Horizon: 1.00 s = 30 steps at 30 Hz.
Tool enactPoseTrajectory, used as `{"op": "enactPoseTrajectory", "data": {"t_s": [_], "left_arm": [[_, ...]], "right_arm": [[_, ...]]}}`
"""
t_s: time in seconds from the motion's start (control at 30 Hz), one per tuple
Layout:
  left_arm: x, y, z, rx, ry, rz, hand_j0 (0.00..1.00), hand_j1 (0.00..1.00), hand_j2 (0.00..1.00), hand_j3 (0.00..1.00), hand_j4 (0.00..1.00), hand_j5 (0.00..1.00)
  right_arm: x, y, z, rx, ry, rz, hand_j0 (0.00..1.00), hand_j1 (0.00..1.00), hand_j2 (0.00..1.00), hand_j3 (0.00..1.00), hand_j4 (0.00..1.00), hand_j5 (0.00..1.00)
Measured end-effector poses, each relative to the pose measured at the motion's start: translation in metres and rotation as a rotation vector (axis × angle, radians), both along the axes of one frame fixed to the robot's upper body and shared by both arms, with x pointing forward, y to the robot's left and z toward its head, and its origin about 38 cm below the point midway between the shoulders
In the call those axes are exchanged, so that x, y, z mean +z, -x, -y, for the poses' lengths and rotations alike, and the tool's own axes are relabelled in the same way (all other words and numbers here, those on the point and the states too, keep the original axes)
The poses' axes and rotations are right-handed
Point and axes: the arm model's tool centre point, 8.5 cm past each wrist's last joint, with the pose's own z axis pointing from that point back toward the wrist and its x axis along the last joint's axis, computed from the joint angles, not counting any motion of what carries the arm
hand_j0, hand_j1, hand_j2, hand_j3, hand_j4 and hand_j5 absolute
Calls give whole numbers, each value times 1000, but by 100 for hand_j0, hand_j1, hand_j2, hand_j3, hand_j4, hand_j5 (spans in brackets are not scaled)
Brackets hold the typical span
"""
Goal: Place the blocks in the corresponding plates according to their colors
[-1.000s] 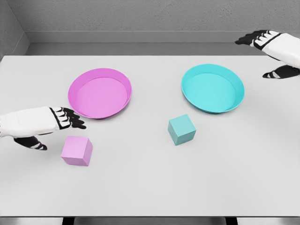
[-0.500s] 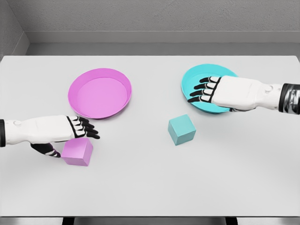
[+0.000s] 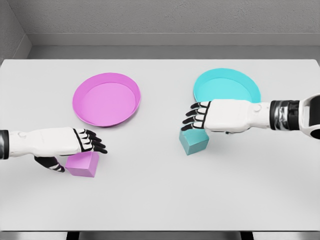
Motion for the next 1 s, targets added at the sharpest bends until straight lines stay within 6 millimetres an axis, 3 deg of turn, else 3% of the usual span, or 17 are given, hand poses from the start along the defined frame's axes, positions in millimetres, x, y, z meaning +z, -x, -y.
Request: {"op": "enactPoseTrajectory", "data": {"t_s": [0.3,0.5,1.0], "left_arm": [[-5,1,4,-8,-1,-12,100,100,100,100,100,100],[-9,3,5,-13,-3,-25,86,86,86,86,86,86],[-13,5,8,-27,-17,-42,54,54,54,54,54,54]], "right_arm": [[-11,4,-14,31,2,-24,100,100,100,100,100,100],[-28,8,-26,58,39,-26,100,100,100,100,100,100],[-48,4,-32,57,140,14,100,100,100,100,100,100]]}}
